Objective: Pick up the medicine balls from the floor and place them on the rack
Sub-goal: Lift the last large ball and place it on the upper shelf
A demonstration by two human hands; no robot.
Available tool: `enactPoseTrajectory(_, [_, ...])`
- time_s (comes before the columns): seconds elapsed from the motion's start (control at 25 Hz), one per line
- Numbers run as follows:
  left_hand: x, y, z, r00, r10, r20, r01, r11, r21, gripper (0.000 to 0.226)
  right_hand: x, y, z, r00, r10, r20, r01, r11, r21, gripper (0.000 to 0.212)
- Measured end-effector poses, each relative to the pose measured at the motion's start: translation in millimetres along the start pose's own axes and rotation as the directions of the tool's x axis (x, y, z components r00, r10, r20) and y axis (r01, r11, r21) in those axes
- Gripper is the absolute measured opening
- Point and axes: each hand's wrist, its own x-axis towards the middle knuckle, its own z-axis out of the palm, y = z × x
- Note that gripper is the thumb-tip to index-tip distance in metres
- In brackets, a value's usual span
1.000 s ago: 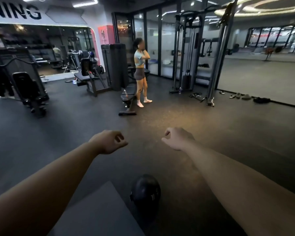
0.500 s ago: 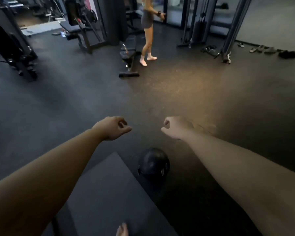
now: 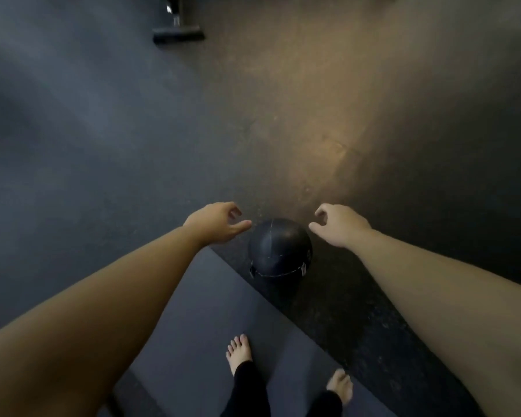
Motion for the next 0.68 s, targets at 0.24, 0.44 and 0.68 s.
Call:
enactPoseTrajectory(0.24, [146.0,-63.8,131.5,0.988,-0.011,0.155,-0.003,0.996,0.087,0.071,146.4,45.6,126.5,0.988,0.017,0.152,-0.021,0.999,0.027,0.048])
enactPoseTrajectory(0.44, [267.4,-105.2,238.5,0.992,-0.024,0.122,0.011,0.995,0.102,0.09,259.7,99.2,236.8,0.984,0.109,0.141,-0.125,0.986,0.111,0.073])
enactPoseTrajectory(0.68, [374.1,-140.1,329.9,0.988,-0.142,0.063,0.152,0.97,-0.188,0.13,357.2,128.3,314.9,0.987,0.144,0.07,-0.155,0.965,0.209,0.108])
